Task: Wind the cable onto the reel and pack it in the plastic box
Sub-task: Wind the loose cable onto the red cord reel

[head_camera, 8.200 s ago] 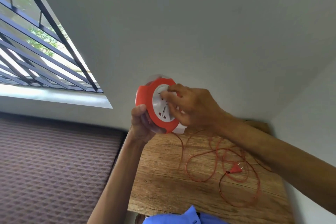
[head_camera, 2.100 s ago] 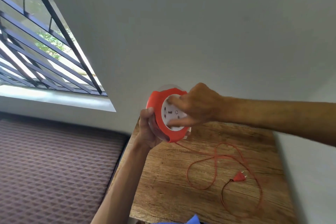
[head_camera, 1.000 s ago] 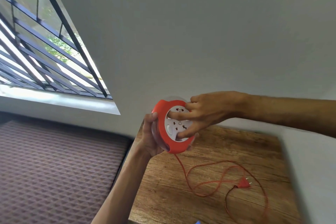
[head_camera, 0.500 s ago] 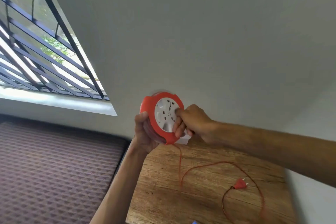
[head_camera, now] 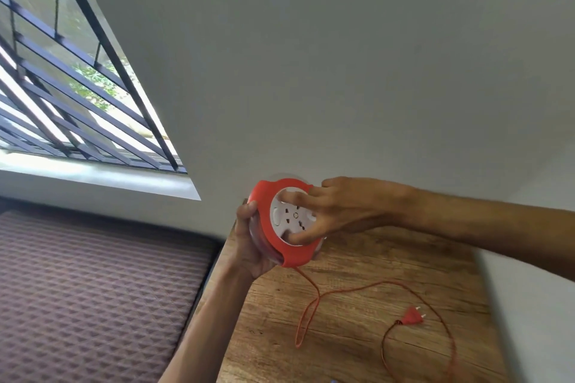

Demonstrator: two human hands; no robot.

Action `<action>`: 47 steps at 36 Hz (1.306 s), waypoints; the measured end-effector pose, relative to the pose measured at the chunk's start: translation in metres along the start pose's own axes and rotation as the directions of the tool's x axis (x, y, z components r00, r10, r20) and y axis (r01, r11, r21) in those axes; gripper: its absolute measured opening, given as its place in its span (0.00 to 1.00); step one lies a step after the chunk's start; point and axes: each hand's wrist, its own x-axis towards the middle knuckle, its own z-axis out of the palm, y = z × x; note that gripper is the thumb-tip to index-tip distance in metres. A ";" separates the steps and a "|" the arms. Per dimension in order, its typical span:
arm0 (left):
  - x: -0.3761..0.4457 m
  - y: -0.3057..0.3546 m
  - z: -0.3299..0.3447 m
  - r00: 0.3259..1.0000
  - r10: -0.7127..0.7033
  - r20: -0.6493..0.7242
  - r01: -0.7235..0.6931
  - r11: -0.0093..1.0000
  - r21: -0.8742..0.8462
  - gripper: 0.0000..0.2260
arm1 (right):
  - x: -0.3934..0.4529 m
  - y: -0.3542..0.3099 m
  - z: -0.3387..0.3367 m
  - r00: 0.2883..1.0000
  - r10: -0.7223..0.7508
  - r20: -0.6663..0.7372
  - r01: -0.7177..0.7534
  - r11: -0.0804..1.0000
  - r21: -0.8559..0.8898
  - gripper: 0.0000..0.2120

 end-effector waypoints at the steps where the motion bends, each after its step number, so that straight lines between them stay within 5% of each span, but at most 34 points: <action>1: 0.001 0.001 0.002 1.000 0.016 0.006 -0.016 1.000 0.025 0.44 | -0.001 0.003 -0.001 0.999 -0.033 0.013 0.033 0.999 -0.033 0.33; 6: 0.004 -0.006 0.021 0.994 0.111 -0.002 -0.110 0.987 0.116 0.41 | -0.003 0.010 0.004 0.995 -0.103 -0.009 0.102 0.992 -0.075 0.34; 8: 0.004 -0.008 0.026 0.985 0.173 -0.008 -0.170 0.973 0.155 0.40 | 0.000 0.005 0.005 0.998 0.022 -0.063 -0.023 1.000 -0.006 0.28; 10: 0.005 -0.006 0.030 0.974 0.226 -0.016 -0.220 0.960 0.174 0.39 | 0.009 -0.005 0.004 0.945 0.306 -0.116 -0.285 0.944 0.164 0.26; 12: 0.007 -0.004 0.030 0.962 0.271 -0.031 -0.260 0.944 0.201 0.39 | 0.027 -0.017 0.000 0.721 0.687 -0.088 -0.589 0.675 0.444 0.26; 15: 0.008 -0.001 0.024 0.950 0.306 -0.056 -0.292 0.940 0.178 0.43 | 0.045 -0.019 -0.001 0.269 0.917 0.295 -0.706 -0.020 0.707 0.26; 17: 0.007 0.000 0.022 0.956 0.285 -0.077 -0.270 0.950 0.157 0.49 | 0.042 -0.016 0.004 0.124 0.870 0.477 -0.641 -0.297 0.708 0.28; 18: 0.004 0.000 0.020 0.961 0.261 -0.088 -0.247 0.959 0.142 0.52 | 0.037 -0.018 0.004 0.114 0.865 0.489 -0.653 -0.306 0.693 0.29; 20: 0.000 0.000 0.016 0.969 0.224 -0.106 -0.213 0.971 0.105 0.52 | 0.031 -0.026 0.006 0.169 0.887 0.429 -0.723 -0.184 0.665 0.31; 22: -0.002 0.000 0.009 0.975 0.198 -0.102 -0.192 0.979 0.063 0.48 | 0.026 -0.037 0.008 0.279 0.914 0.293 -0.800 0.052 0.598 0.31; 25: -0.003 0.002 0.000 0.977 0.201 -0.066 -0.196 0.978 0.074 0.43 | 0.017 -0.044 0.003 0.605 0.794 -0.063 -0.697 0.567 0.439 0.14; 27: -0.003 -0.001 -0.001 0.981 0.190 -0.042 -0.188 0.981 0.053 0.40 | 0.009 -0.042 0.003 0.845 0.515 -0.143 -0.464 0.840 0.282 0.21; 28: -0.002 -0.002 0.000 0.984 0.173 -0.046 -0.170 0.984 0.052 0.40 | 0.006 -0.040 0.005 0.906 0.409 -0.107 -0.375 0.894 0.247 0.27; 36: -0.002 0.001 -0.011 0.996 0.072 -0.043 -0.072 0.997 0.011 0.41 | -0.005 -0.014 0.006 0.996 0.089 -0.003 -0.089 0.992 0.087 0.34; 41: -0.001 0.002 -0.008 0.996 0.007 -0.088 0.000 0.997 0.078 0.50 | -0.003 -0.002 -0.002 0.991 -0.122 0.060 0.127 0.988 -0.084 0.33; 47: 0.000 0.003 -0.001 0.995 -0.061 -0.080 0.065 0.997 0.048 0.48 | -0.003 0.016 -0.010 0.973 -0.205 0.105 0.211 0.976 -0.054 0.38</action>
